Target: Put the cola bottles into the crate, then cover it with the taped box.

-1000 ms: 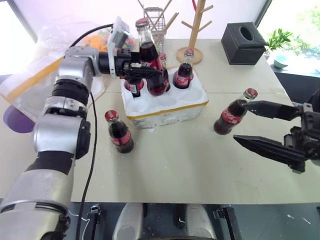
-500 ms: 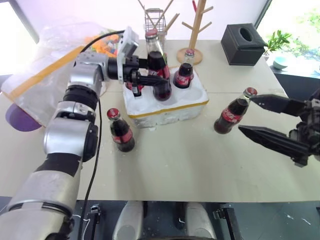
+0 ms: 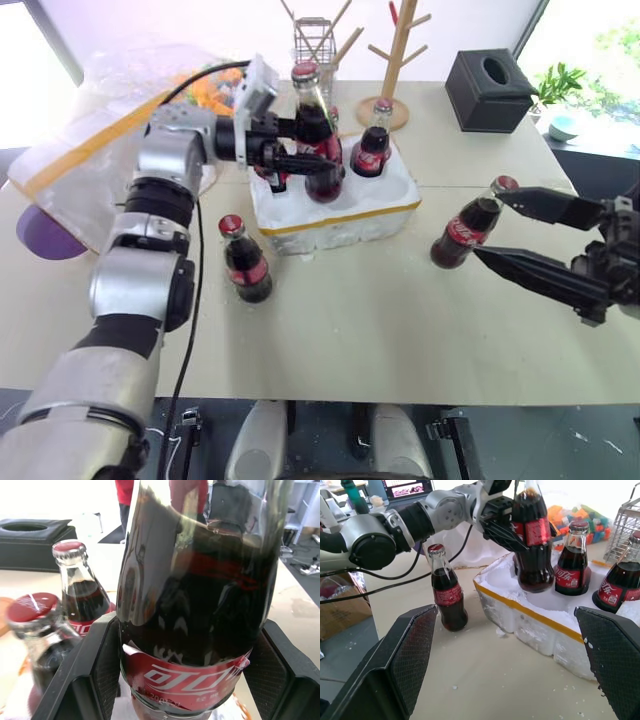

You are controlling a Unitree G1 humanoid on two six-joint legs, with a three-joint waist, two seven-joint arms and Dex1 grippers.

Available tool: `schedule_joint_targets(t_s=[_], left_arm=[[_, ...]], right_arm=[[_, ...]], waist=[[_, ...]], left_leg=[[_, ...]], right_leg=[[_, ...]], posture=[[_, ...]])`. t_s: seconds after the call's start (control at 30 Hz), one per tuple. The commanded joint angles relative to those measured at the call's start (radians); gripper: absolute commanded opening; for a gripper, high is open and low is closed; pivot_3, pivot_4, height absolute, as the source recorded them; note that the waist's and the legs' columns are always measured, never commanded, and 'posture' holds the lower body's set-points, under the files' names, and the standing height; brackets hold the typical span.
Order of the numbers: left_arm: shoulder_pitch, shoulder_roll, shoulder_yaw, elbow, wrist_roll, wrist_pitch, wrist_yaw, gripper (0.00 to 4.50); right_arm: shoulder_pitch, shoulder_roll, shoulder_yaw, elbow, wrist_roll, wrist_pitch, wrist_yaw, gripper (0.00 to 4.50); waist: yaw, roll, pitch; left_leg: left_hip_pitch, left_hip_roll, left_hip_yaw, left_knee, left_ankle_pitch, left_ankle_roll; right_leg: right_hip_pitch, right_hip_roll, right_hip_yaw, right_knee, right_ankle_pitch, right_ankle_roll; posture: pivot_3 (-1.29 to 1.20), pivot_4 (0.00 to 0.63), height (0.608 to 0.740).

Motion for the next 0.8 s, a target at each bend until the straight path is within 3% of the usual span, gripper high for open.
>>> schedule_joint_targets(t_s=[0.03,0.47,0.53,0.6,0.8], left_arm=[[-0.023,-0.009,0.026,-0.028,-0.014,-0.03,0.029,2.73],[0.063,-0.026,-0.041,0.002,0.065,-0.081,0.03,2.73],[0.071,-0.023,-0.046,0.01,0.073,-0.079,0.034,3.79],[0.075,-0.019,-0.045,0.011,0.075,-0.076,0.033,4.42],[0.087,0.026,-0.007,-0.047,0.038,-0.025,-0.004,4.42]], right_arm=[[0.002,0.005,-0.032,-0.021,0.017,-0.017,0.025,4.5],[0.014,0.017,-0.011,-0.034,-0.001,-0.03,0.006,4.5],[0.008,0.017,-0.001,-0.034,-0.003,-0.035,0.001,4.5],[0.004,0.016,0.007,-0.033,-0.003,-0.04,-0.003,4.5],[-0.013,0.012,0.038,-0.023,-0.014,-0.051,-0.005,4.5]], waist=[[0.0,0.0,0.0],[-0.006,0.0,0.0],[-0.008,0.0,0.0],[-0.009,0.0,0.0],[-0.001,0.0,0.0]], left_leg=[[0.0,0.0,0.0,0.0,0.0,0.0],[0.001,0.0,0.001,0.0,0.0,0.0],[0.002,0.0,0.001,0.0,0.0,0.0],[0.002,0.0,0.001,0.0,0.0,0.0],[0.002,0.0,0.001,0.001,0.0,0.0]], right_leg=[[0.0,0.0,0.0,0.0,0.0,0.0],[0.0,0.0,0.001,0.0,0.001,-0.001],[0.0,0.0,0.001,0.0,0.001,-0.001],[0.0,0.0,0.001,0.001,0.001,-0.001],[0.001,0.0,0.002,0.001,0.003,-0.001]], posture=[[0.0,0.15,0.74],[0.0,0.15,0.74],[0.0,0.15,0.74],[0.0,0.15,0.74],[0.0,0.15,0.74]])
